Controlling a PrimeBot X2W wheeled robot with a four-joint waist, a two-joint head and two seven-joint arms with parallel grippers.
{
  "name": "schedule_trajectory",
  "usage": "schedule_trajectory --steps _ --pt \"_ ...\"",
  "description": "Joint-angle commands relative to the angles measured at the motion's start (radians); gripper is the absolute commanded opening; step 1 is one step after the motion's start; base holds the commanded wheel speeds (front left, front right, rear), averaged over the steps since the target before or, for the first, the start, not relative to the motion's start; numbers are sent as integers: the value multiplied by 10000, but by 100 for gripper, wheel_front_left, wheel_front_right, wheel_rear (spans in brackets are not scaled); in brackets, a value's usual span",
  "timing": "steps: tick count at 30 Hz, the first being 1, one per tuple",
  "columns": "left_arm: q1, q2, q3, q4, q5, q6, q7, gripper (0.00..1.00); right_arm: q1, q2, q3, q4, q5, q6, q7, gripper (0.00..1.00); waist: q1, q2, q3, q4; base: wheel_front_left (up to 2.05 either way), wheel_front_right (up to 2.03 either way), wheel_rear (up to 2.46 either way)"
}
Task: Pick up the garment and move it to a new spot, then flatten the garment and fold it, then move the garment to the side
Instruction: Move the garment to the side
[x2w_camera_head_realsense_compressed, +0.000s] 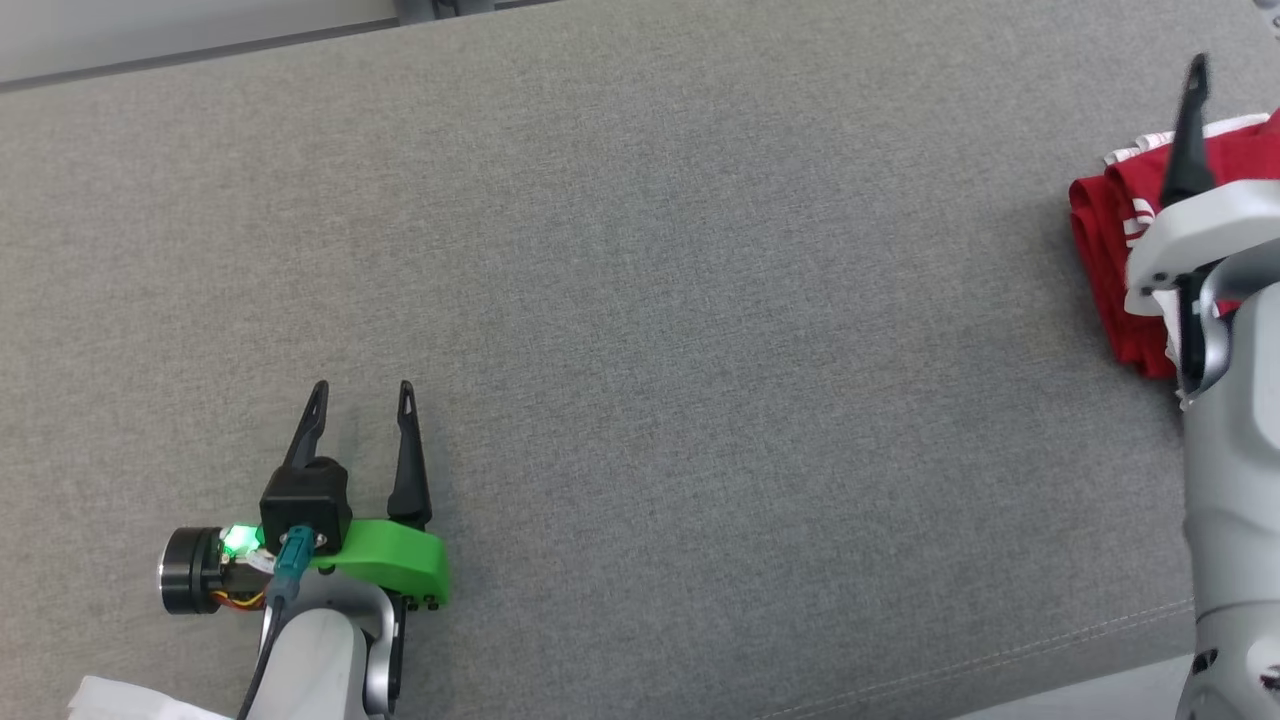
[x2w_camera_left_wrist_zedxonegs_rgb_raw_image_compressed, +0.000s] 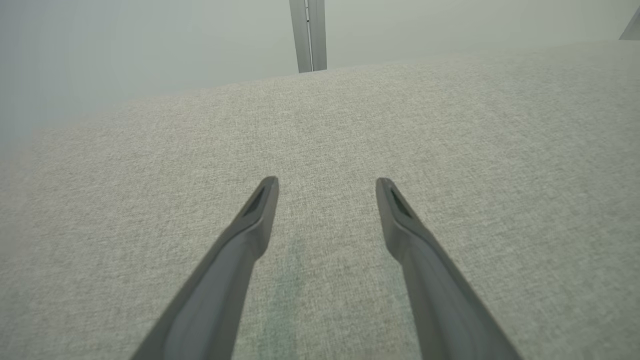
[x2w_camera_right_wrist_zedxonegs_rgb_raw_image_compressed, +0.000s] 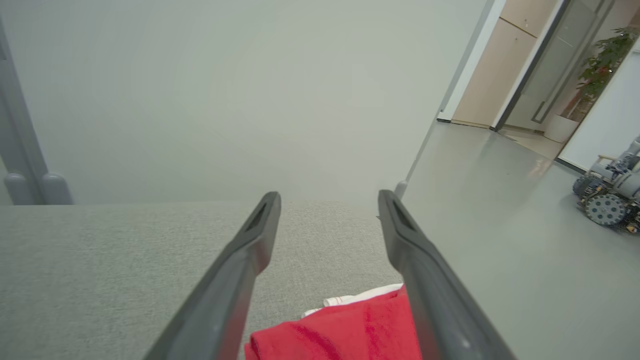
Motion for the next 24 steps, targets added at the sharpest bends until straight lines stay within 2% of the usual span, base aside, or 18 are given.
schedule_trajectory --steps 1,6,10,24 --pt "119 37 76 -82 -61 72 5 100 429 98 400 -434 376 -15 -19 100 -1 0 -150 121 0 0 0" --pt "245 33 126 -230 -17 135 5 100 1859 515 1589 -1796 1325 -15 -21 100 -1 0 -469 442 0 0 0" --pt "396 25 143 -250 -222 213 5 100 2853 739 2104 -2221 1748 -15 -22 100 -1 0 -797 754 0 0 0" --pt "1225 24 435 -122 -551 432 5 100 5152 1072 2906 -2870 2539 -15 -23 100 -1 0 -2056 1423 0 0 0"
